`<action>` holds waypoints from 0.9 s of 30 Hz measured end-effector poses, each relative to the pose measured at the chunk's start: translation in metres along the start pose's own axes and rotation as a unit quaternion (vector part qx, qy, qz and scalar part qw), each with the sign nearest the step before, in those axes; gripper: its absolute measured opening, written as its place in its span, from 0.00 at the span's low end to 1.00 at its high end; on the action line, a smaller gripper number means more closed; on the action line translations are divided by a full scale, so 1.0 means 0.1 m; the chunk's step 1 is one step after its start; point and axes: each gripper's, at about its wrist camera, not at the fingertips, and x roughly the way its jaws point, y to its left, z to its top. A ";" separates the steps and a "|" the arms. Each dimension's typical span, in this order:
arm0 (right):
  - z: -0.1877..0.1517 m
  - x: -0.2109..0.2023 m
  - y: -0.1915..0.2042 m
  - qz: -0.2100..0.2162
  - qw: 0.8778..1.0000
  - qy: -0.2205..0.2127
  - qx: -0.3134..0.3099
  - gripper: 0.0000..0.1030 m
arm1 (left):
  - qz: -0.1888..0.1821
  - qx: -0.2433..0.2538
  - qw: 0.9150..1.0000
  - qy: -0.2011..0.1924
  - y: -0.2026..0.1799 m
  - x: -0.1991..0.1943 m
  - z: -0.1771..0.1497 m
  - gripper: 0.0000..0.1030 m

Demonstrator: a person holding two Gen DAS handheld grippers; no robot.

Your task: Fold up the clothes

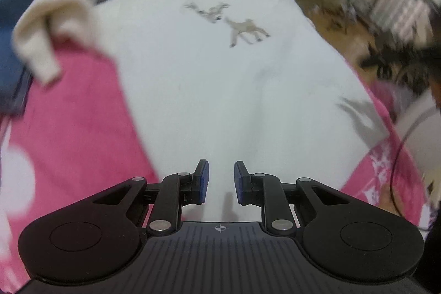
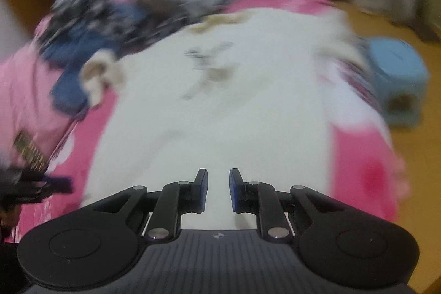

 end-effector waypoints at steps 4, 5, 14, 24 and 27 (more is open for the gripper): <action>0.46 0.68 0.37 -0.019 0.991 0.105 -0.079 0.20 | 0.024 0.044 0.999 0.021 -0.04 0.26 0.26 0.19; 0.48 0.83 0.43 -0.025 0.987 0.122 -0.098 0.20 | 0.030 0.046 0.998 0.025 0.00 0.31 0.30 0.19; 0.30 1.22 0.64 0.037 0.982 0.116 -0.146 0.20 | -0.009 0.083 0.996 0.010 0.15 0.53 0.46 0.19; -0.30 0.82 0.42 0.075 0.989 0.037 -0.124 0.20 | -0.124 0.219 0.967 0.028 -0.32 0.83 0.18 0.18; -0.34 0.86 0.34 0.082 0.989 0.034 -0.115 0.20 | -0.121 0.213 0.968 0.057 -0.19 0.98 0.34 0.17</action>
